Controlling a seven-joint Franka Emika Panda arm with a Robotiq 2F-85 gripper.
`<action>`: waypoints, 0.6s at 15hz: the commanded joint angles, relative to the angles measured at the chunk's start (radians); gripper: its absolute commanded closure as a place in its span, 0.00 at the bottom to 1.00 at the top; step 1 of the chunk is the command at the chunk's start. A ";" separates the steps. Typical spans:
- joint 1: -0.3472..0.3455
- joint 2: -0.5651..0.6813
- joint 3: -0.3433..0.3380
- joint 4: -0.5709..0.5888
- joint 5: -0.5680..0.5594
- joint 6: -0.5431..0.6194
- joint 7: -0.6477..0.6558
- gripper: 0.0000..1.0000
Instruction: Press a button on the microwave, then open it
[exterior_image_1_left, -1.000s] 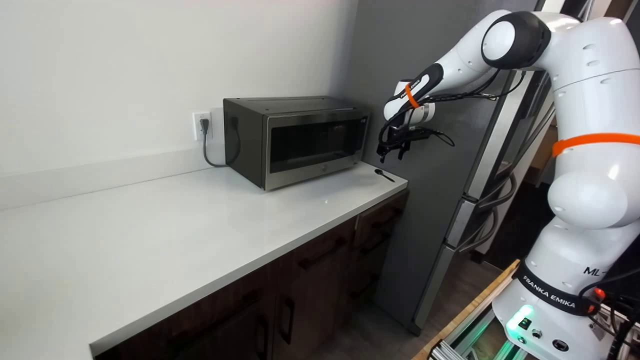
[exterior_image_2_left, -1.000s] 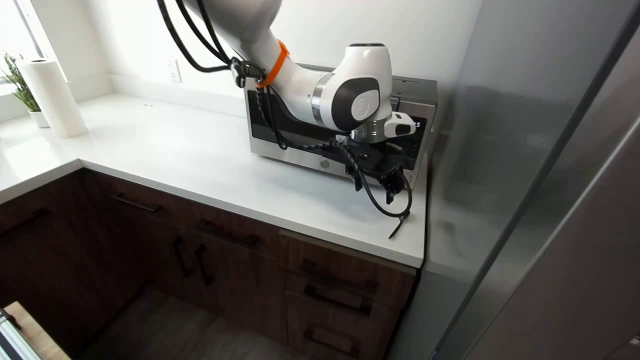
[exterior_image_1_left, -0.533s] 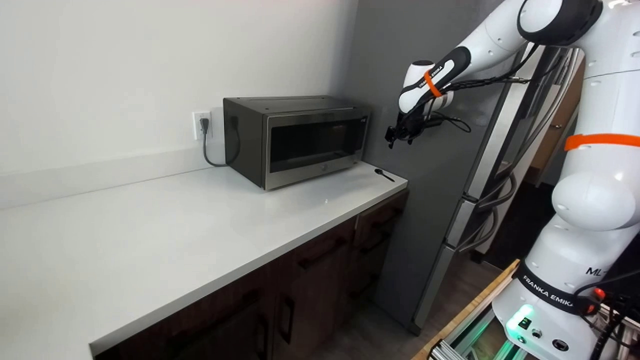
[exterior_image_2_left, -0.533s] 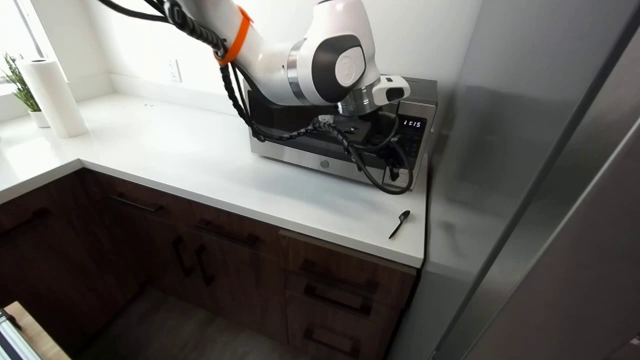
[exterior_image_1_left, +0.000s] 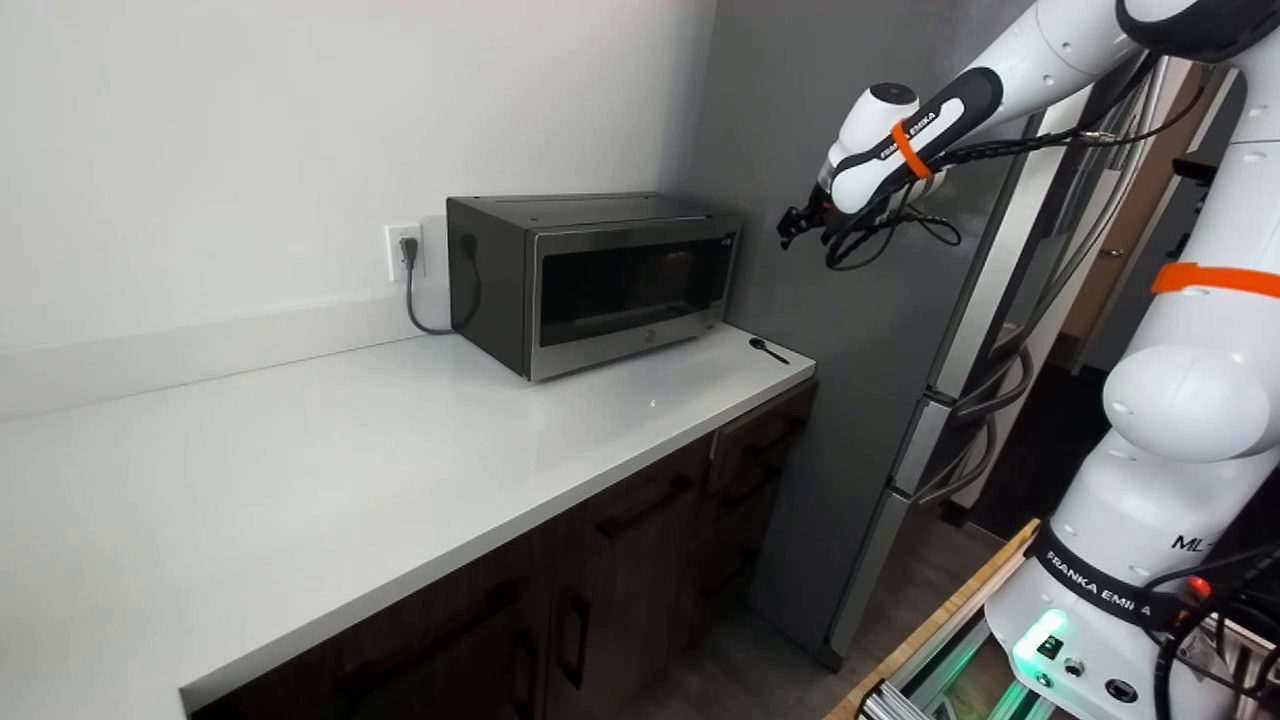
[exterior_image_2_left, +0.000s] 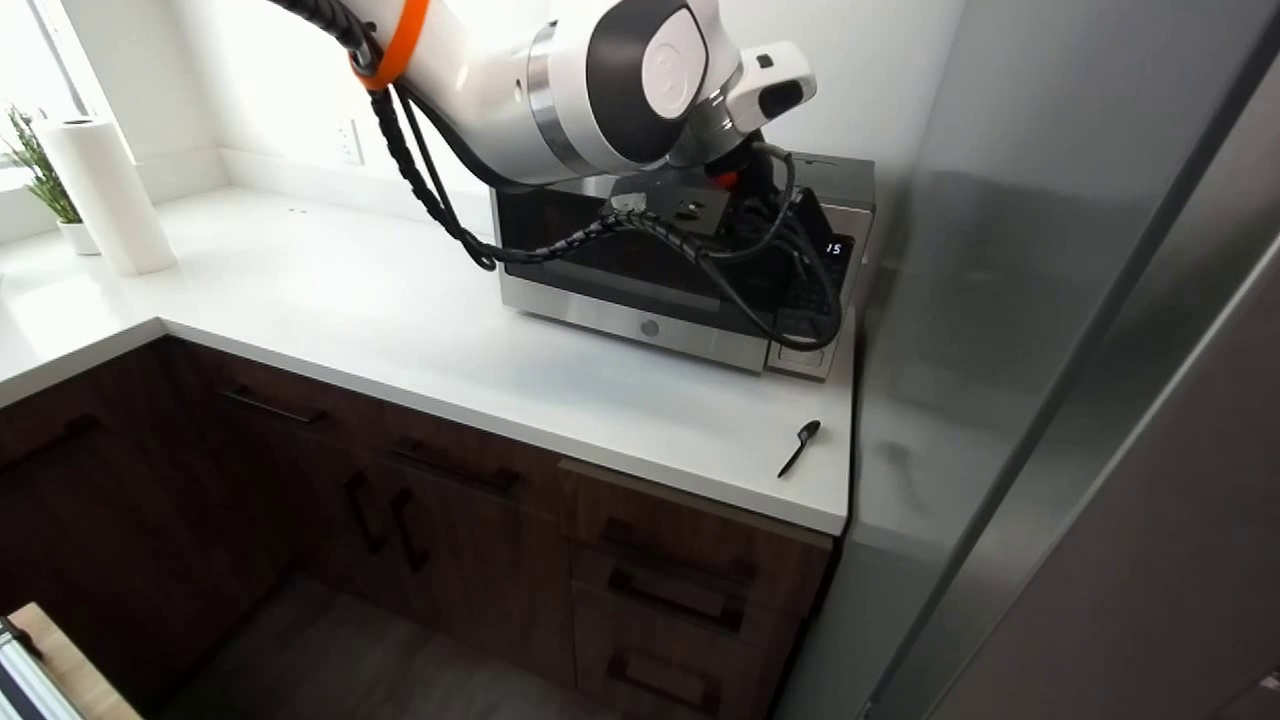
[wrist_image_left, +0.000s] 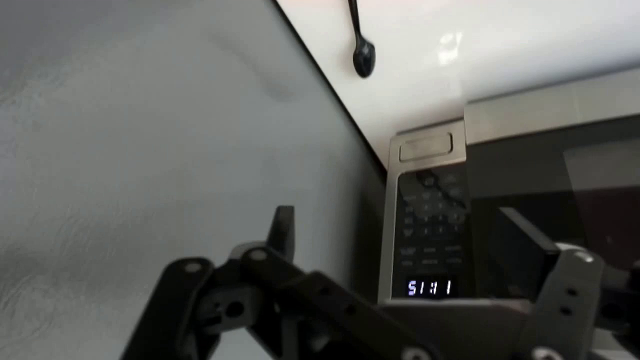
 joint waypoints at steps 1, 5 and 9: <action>-0.022 -0.025 -0.009 -0.044 0.045 0.203 0.020 0.00; -0.046 -0.002 0.059 -0.040 0.277 0.377 -0.055 0.00; -0.037 -0.002 0.050 -0.024 0.247 0.349 -0.038 0.00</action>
